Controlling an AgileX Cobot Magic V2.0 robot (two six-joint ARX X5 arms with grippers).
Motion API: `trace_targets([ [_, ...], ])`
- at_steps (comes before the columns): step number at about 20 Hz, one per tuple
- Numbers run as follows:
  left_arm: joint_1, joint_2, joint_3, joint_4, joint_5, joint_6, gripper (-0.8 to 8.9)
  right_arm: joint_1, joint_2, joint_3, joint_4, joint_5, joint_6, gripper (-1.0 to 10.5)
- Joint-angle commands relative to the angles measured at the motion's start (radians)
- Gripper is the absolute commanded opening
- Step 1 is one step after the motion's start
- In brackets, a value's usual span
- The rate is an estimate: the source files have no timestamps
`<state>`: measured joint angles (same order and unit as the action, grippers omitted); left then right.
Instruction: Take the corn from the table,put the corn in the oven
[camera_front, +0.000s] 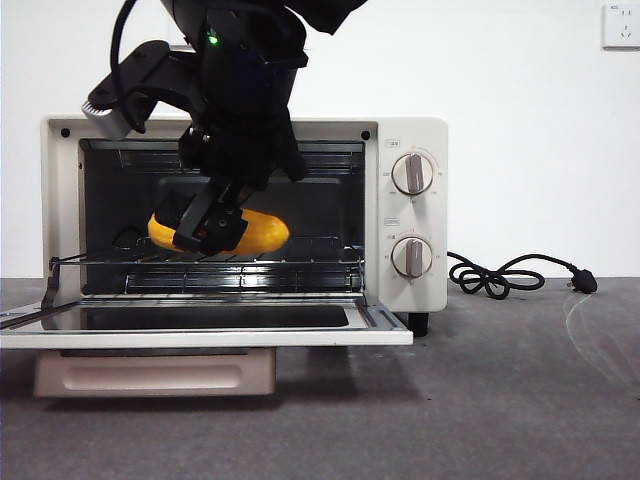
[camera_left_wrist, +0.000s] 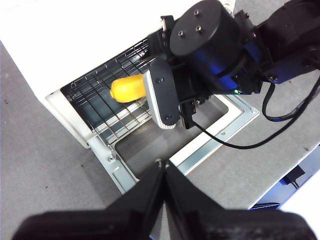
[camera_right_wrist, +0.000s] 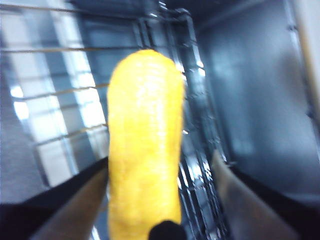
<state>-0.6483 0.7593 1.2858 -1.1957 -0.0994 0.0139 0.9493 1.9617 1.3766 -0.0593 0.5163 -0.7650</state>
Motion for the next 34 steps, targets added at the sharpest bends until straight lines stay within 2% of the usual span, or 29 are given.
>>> trace_targets([
  [1, 0.000, -0.003, -0.005, 0.009, -0.002, -0.010, -0.06, 0.002, 0.017, 0.001, 0.000, 0.029, 0.032, 3.9],
  [7, 0.000, -0.002, -0.005, 0.016, -0.006, -0.009, -0.06, 0.043, -0.003, 0.002, 0.000, 0.114, 0.035, 3.8],
  [15, 0.000, 0.000, -0.005, 0.044, -0.006, -0.005, -0.06, 0.115, -0.116, 0.002, -0.068, 0.140, 0.074, 3.8],
  [22, -0.001, 0.017, -0.005, 0.082, -0.005, 0.016, -0.06, 0.213, -0.279, 0.002, -0.325, 0.139, 0.277, 3.6],
  [26, 0.000, 0.071, -0.008, 0.126, 0.004, 0.059, -0.06, 0.270, -0.417, 0.002, -0.487, 0.098, 0.462, 0.9],
  [29, 0.003, 0.107, -0.014, 0.160, 0.038, 0.095, -0.06, 0.281, -0.484, 0.002, -0.579, 0.077, 0.522, -0.1],
  [34, 0.050, 0.167, -0.017, 0.180, 0.130, 0.139, -0.07, 0.278, -0.558, 0.002, -0.742, 0.071, 0.616, -0.2],
])
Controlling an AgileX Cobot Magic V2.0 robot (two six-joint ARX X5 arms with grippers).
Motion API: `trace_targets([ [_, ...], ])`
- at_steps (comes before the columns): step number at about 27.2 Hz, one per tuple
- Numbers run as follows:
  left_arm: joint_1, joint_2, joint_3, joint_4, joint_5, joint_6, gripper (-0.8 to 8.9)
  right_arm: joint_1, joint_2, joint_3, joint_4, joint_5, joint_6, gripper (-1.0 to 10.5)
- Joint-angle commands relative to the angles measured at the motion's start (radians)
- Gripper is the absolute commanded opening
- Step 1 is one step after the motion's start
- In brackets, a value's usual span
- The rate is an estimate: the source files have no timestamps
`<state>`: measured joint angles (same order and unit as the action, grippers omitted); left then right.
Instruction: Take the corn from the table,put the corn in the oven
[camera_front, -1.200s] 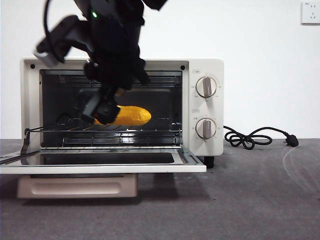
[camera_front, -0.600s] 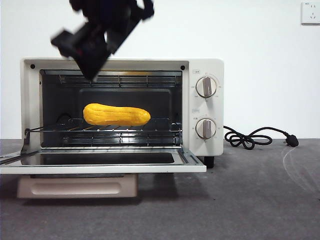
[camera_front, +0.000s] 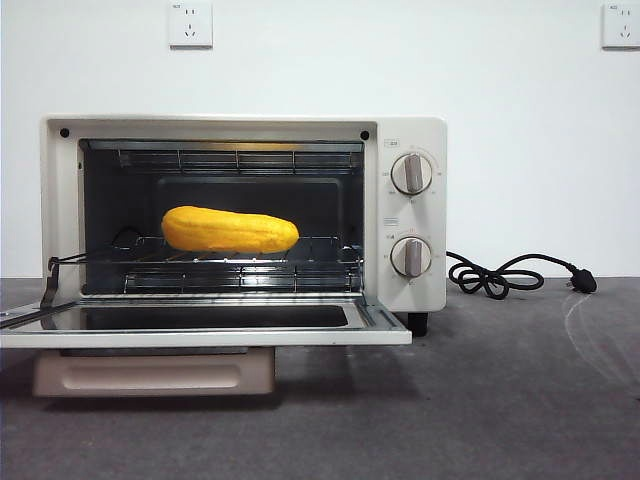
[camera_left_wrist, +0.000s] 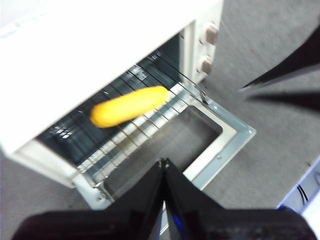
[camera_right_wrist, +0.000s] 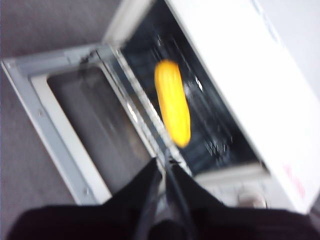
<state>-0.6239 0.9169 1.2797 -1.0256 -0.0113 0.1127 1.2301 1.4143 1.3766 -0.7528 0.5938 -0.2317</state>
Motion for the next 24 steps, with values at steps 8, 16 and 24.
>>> trace_targets([
  [8, 0.242, 0.027, -0.135, 0.034, 0.311, 0.080, -0.07, -0.082, -0.099, 0.002, -0.115, -0.237, 0.161, -0.2],
  [16, 0.615, 0.016, -0.378, 0.150, 0.649, 0.077, -0.07, -0.239, -0.142, 0.002, -0.146, -0.464, 0.224, -0.2],
  [24, 0.843, 0.037, -0.450, 0.208, 0.781, 0.048, -0.08, -0.428, -0.142, 0.002, -0.174, -0.769, 0.200, -0.2],
])
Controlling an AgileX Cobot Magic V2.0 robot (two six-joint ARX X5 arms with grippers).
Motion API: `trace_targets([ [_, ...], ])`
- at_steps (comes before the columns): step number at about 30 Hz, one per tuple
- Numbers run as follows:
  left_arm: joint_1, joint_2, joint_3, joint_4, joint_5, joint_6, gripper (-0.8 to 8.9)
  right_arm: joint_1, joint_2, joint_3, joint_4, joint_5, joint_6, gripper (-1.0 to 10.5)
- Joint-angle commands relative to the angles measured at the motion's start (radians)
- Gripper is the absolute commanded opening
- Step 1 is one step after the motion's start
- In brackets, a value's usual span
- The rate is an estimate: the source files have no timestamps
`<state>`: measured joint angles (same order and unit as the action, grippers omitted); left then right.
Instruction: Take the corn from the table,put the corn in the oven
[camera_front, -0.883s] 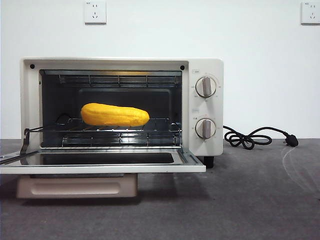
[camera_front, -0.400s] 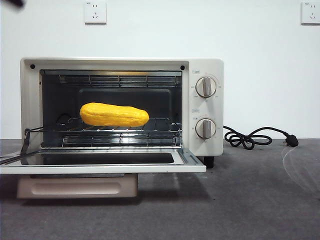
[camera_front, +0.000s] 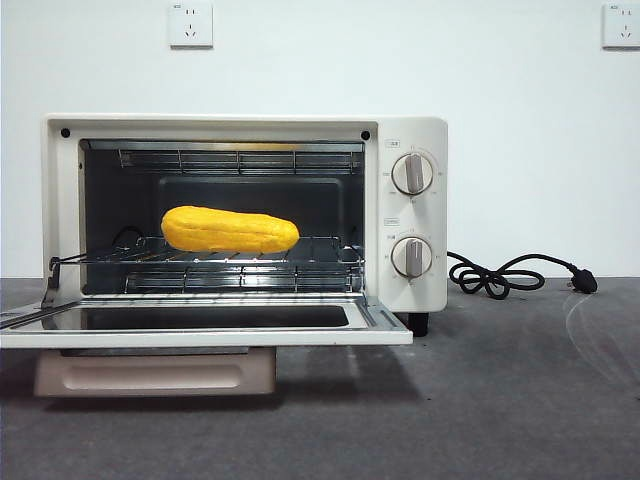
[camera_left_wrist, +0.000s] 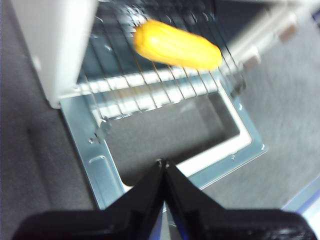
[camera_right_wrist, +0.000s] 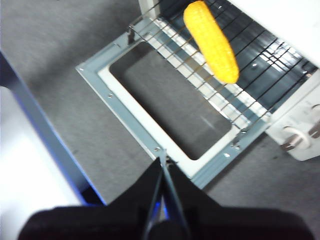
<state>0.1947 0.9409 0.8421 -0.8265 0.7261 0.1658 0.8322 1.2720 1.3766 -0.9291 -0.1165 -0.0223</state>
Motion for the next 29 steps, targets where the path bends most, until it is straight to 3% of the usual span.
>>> trace_targets([
  [1, 0.031, 0.024, -0.012, 0.011, 0.056, -0.005, -0.08, -0.046, 0.000, 0.002, 0.003, -0.079, -0.011, -0.2],
  [9, 0.051, 0.207, -0.012, 0.042, 0.031, 0.002, -0.08, -0.127, 0.000, 0.002, 0.001, -0.169, -0.047, -0.2],
  [22, 0.101, 0.508, -0.012, 0.052, -0.002, -0.002, -0.07, -0.127, 0.000, 0.002, 0.002, -0.168, -0.065, -0.2],
  [29, 0.100, 0.579, -0.012, 0.043, -0.058, -0.012, -0.07, -0.127, 0.000, 0.002, 0.006, -0.168, -0.075, -0.2],
])
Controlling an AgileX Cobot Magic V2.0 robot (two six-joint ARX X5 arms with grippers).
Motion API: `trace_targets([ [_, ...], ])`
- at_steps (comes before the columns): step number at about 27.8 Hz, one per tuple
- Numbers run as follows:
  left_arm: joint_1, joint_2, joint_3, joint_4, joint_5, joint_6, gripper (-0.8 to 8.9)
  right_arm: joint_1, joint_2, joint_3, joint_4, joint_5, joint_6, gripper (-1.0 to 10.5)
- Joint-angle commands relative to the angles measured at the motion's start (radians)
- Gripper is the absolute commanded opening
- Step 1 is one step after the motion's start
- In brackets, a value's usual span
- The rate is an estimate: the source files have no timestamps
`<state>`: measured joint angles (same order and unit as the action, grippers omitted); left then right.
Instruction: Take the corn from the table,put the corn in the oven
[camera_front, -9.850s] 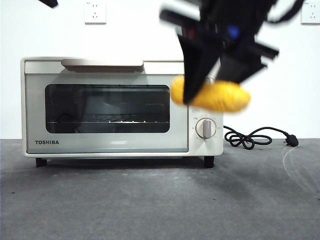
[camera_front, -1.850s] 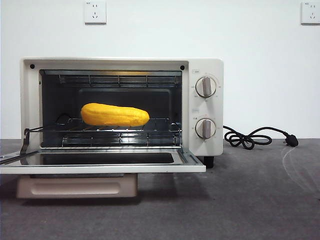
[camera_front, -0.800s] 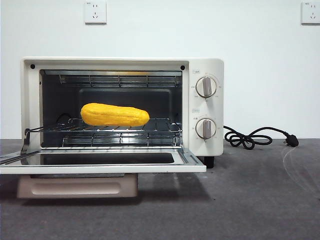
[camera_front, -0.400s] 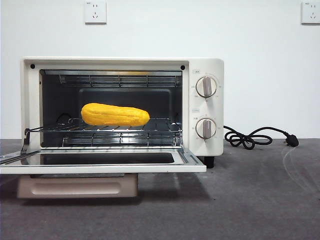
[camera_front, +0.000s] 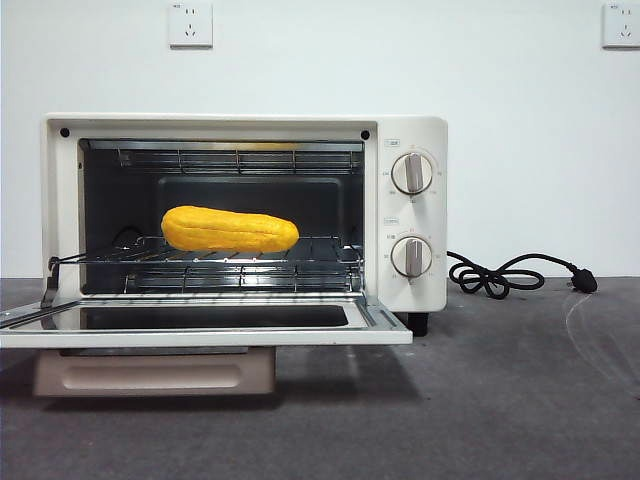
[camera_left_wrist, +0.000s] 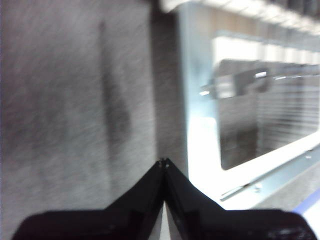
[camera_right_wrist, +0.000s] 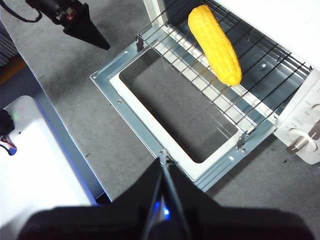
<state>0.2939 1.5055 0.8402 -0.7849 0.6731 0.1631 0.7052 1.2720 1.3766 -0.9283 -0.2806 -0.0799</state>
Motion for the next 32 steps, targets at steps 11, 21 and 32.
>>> trace_targets([
  [11, -0.039, 0.062, -0.010, 0.016, -0.023, -0.032, -0.08, 0.000, 0.000, 0.002, 0.037, -0.004, -0.018, -0.2],
  [21, -0.104, 0.072, -0.010, 0.016, -0.023, -0.031, -0.08, 0.000, 0.000, 0.002, 0.039, -0.008, -0.018, -0.2],
  [32, -0.116, 0.076, -0.010, -0.011, 0.095, -0.021, -0.08, 0.000, 0.000, 0.002, 0.037, -0.008, -0.010, -0.2],
])
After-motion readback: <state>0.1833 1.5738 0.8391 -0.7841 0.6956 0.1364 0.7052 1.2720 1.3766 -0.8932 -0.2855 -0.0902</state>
